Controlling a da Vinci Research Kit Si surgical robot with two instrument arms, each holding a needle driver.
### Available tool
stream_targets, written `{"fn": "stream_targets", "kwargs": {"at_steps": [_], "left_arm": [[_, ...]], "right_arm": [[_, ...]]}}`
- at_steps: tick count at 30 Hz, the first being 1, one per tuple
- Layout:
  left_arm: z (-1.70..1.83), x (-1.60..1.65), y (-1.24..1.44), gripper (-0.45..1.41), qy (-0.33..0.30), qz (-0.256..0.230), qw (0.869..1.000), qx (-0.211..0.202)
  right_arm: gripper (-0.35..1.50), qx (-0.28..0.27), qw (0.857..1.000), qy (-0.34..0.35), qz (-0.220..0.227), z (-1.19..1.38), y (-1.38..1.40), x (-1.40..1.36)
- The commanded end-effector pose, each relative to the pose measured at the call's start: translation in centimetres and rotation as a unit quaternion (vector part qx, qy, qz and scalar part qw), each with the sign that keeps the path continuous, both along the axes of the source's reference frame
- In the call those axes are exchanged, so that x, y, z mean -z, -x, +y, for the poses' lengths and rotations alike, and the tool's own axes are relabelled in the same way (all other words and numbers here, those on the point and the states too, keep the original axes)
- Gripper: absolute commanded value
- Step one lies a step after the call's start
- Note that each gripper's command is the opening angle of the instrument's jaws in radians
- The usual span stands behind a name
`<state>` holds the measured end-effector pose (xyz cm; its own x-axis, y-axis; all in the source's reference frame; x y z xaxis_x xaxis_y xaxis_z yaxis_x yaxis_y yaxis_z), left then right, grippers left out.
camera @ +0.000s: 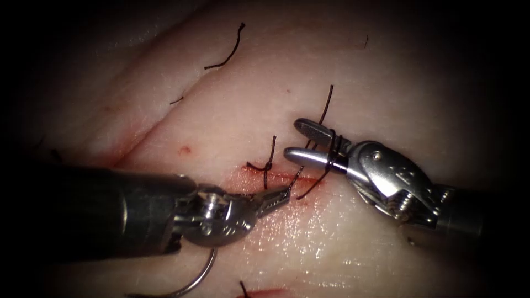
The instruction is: Wound Closure
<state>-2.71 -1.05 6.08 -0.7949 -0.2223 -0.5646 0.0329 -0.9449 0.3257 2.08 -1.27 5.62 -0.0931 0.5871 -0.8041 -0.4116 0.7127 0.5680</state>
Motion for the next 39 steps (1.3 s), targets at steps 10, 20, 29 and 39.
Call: {"fn": "stream_targets", "kwargs": {"at_steps": [10, 20, 29, 39], "left_arm": [[0.32, -0.03, 0.11, -0.45, -0.005, 0.007, 1.000, 0.015], [0.54, -0.18, 0.22, -0.45, -0.008, 0.010, 1.000, 0.024], [0.59, -0.21, 0.24, -0.45, -0.007, 0.009, 1.000, 0.026], [0.57, -0.22, 0.24, -0.45, -0.010, 0.013, 1.000, 0.023]], "right_arm": [[0.62, -0.042, 0.997, -0.056, -0.006, -0.09, -0.01, -0.13], [0.93, -0.081, 0.989, -0.125, 0.002, -0.07, 0.03, -0.13], [0.93, -0.106, 0.978, -0.181, -0.008, -0.03, 0.03, -0.17], [0.83, -0.098, 0.970, -0.221, -0.022, -0.05, -0.11, -0.30]]}}
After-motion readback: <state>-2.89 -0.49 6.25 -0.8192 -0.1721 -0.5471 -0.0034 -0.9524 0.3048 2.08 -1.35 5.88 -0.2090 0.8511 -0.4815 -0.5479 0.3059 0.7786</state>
